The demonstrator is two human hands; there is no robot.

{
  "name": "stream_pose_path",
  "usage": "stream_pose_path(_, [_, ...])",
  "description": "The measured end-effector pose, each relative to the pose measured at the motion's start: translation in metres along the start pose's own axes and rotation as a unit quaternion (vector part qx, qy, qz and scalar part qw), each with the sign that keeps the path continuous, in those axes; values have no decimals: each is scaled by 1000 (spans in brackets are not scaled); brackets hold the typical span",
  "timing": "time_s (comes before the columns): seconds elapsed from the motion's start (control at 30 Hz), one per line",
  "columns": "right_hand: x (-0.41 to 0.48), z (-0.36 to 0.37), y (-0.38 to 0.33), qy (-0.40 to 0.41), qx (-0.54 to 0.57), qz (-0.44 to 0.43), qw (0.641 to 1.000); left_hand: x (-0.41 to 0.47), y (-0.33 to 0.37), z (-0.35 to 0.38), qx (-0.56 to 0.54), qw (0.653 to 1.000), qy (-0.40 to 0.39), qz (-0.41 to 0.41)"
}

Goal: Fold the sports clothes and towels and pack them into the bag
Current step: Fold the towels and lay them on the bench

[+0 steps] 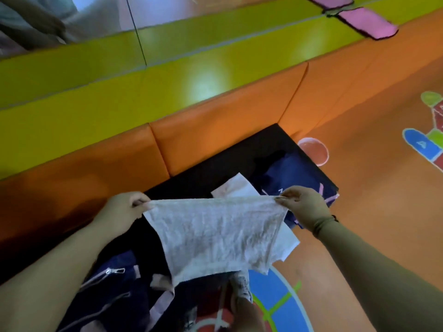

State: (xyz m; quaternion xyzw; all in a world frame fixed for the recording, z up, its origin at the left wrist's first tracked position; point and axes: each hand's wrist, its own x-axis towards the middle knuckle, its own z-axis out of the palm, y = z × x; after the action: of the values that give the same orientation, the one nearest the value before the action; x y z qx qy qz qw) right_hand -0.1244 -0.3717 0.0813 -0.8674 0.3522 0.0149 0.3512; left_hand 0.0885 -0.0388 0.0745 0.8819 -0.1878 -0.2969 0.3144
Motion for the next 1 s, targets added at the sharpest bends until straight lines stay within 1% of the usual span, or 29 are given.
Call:
stream_pose_path(0.07, [29, 13, 10, 6, -1, 4, 1000, 29, -6, 17, 2, 1000, 18, -17])
stream_pose_path(0.1, [45, 19, 14, 13, -2, 5, 1000, 44, -8, 25, -14, 999, 27, -38])
stream_pose_path(0.17, [75, 29, 21, 31, -5, 6, 1000, 77, -12, 39, -51, 996, 50, -52])
stream_pose_path(0.23, [104, 39, 29, 52, -4, 14, 999, 109, -14, 52, -86, 991, 86, -56])
stream_pose_path(0.3, [127, 47, 36, 77, 12, 33, 996, 134, -18, 64, -132, 979, 137, -68])
stream_pose_path(0.37, [139, 56, 43, 98, 25, 52, 993, 147, -26, 77, -138, 973, 162, -93])
stream_pose_path(0.4, [140, 62, 47, 100, 21, 58, 993, 148, -31, 85, -125, 974, 159, -104])
stream_pose_path(0.5, [120, 93, 66, 74, 19, 72, 994, 131, -50, 117, -84, 982, 105, -133])
stream_pose_path(0.6, [81, 127, 89, 11, 28, 103, 994, 104, -76, 152, -45, 980, 56, -185])
stream_pose_path(0.67, [56, 146, 102, -33, 15, 141, 989, 89, -97, 172, -33, 974, 29, -221])
stream_pose_path(0.73, [34, 161, 112, -59, -9, 181, 982, 77, -116, 188, 10, 965, 9, -260])
stream_pose_path(0.87, [2, 182, 122, -54, -97, 195, 975, 62, -136, 212, 69, 949, -11, -308])
stream_pose_path(1.0, [-12, 194, 117, -38, -94, 230, 968, 61, -146, 227, 76, 953, -4, -293])
